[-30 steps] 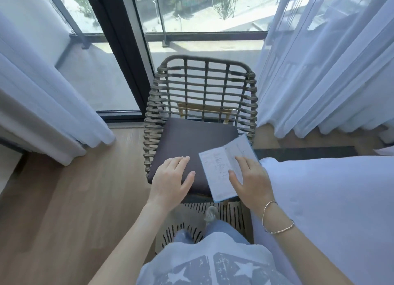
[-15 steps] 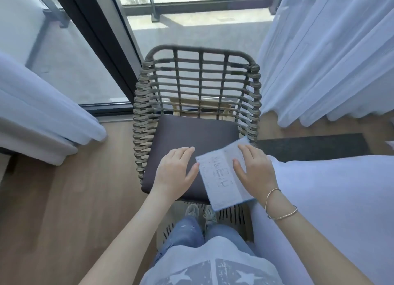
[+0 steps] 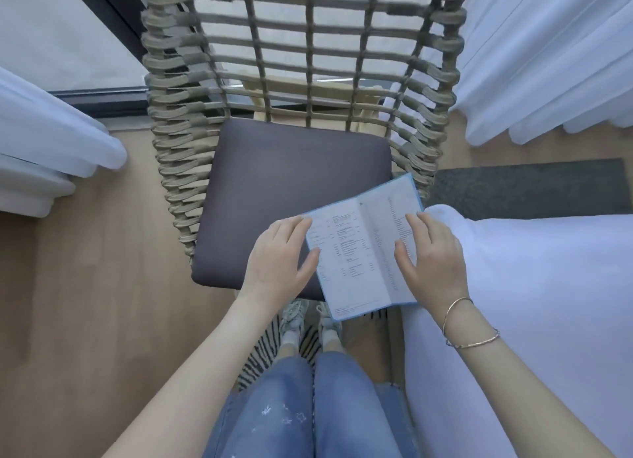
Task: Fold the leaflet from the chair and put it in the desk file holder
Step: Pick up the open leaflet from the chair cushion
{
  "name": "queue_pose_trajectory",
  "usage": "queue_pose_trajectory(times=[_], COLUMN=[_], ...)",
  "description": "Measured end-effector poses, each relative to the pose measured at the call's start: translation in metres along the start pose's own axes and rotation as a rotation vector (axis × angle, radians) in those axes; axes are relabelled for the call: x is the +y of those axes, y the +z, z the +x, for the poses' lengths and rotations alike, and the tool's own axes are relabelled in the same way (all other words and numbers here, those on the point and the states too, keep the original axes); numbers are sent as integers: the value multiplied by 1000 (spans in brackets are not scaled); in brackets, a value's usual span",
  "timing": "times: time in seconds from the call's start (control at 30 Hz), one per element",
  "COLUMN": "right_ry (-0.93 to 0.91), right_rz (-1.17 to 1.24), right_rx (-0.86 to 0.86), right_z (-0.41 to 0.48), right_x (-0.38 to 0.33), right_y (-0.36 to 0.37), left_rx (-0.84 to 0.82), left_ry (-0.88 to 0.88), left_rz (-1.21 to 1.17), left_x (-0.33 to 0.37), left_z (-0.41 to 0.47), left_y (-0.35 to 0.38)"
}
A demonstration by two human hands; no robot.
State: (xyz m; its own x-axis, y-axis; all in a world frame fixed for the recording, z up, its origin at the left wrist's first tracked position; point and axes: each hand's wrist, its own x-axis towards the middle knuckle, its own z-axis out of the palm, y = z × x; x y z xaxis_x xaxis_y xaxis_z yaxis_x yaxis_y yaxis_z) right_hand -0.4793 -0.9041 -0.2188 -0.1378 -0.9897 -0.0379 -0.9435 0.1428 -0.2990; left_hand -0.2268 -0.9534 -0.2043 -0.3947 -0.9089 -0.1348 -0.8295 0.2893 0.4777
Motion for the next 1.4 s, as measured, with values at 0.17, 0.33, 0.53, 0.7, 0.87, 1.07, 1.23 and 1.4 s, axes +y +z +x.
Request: queue_pose_trajectory(times=[0.17, 0.33, 0.53, 0.7, 0.87, 1.07, 1.23, 1.4], right_ry=[59, 101, 139, 105, 133, 154, 135, 163], right_rz=[-42, -127, -125, -95, -35, 69, 196, 339], right_rx=[2, 35, 71, 82, 99, 141, 210, 237], right_z=[13, 12, 8, 10, 11, 6, 9, 20], right_x=[47, 84, 103, 108, 106, 96, 78, 60], right_y=[79, 135, 150, 154, 157, 157, 155, 157], left_rx=[-75, -149, -197, -222, -165, 25, 142, 195], left_ry=[-53, -148, -305, -404, -469, -489, -532, -612], left_rz=[-24, -7, 25, -3, -133, -351, -621, -691], left_x=[-31, -59, -71, -66, -62, -69, -85, -114], left_z=[17, 23, 17, 18, 21, 23, 39, 54], left_y=[97, 181, 228, 244, 247, 238, 222, 199])
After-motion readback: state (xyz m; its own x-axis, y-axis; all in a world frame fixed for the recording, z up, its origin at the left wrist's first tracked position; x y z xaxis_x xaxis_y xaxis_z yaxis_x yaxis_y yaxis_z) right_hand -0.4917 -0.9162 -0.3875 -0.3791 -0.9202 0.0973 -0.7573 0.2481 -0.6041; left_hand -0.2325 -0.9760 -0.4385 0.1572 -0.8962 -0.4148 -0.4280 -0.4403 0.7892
